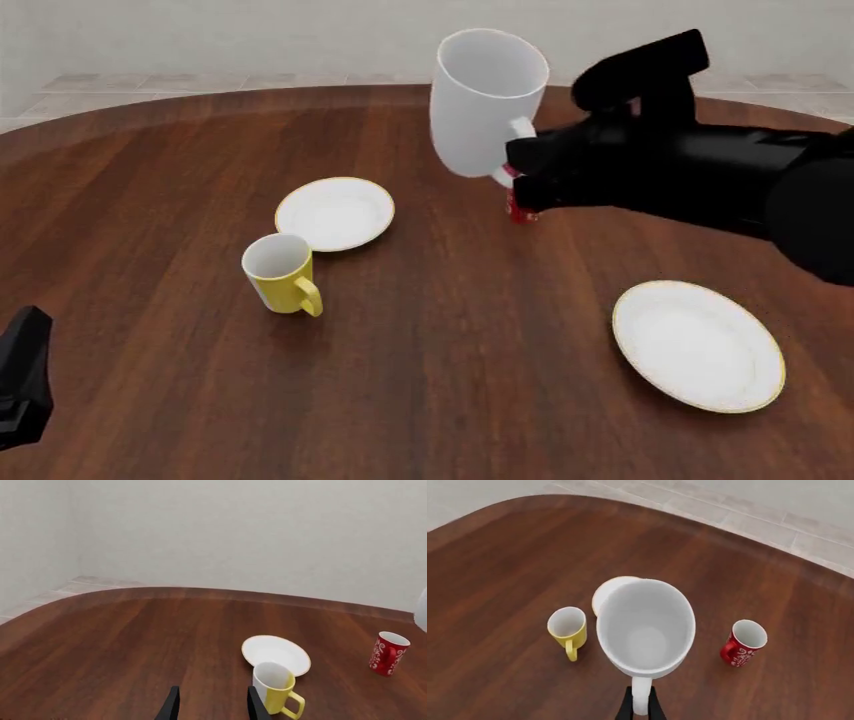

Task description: Put the white mug on the left plate.

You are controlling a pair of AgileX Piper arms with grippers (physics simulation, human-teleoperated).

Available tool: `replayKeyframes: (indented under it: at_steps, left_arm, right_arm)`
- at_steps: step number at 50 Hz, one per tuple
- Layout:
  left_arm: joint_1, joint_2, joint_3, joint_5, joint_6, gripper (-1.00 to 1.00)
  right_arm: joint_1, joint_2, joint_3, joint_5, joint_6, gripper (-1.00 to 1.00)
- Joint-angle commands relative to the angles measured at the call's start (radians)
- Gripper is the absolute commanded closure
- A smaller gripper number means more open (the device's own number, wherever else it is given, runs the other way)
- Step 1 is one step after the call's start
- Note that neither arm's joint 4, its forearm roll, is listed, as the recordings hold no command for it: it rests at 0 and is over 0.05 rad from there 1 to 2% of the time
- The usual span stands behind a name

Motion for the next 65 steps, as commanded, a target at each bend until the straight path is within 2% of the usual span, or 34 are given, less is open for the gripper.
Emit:
replayKeyframes:
  at_steps: [1, 17, 25, 38, 52, 65]
  left_arm:
    - [-0.005, 0.0, 0.002, 0.001, -0.002, -1.0]
    - [-0.009, 0.0, 0.002, 0.003, -0.005, -1.0]
    - [-0.01, 0.0, 0.0, 0.003, -0.007, -1.0]
    - [-0.01, 0.0, 0.0, 0.002, -0.006, -1.0]
    - [-0.008, 0.0, -0.001, 0.0, -0.006, -1.0]
    - [-0.003, 0.0, -0.005, -0.001, -0.009, -1.0]
  right_arm:
    - [0.016, 0.03, -0.106, 0.058, -0.005, 1.0]
    - [0.038, 0.085, -0.235, 0.126, -0.009, 1.0]
    - [0.055, 0.107, -0.295, 0.163, 0.017, 1.0]
    - [0.081, 0.127, -0.377, 0.207, 0.005, 1.0]
    - [0.1, 0.217, -0.483, 0.257, 0.032, 1.0]
    - [0.099, 0.333, -0.642, 0.338, 0.018, 1.0]
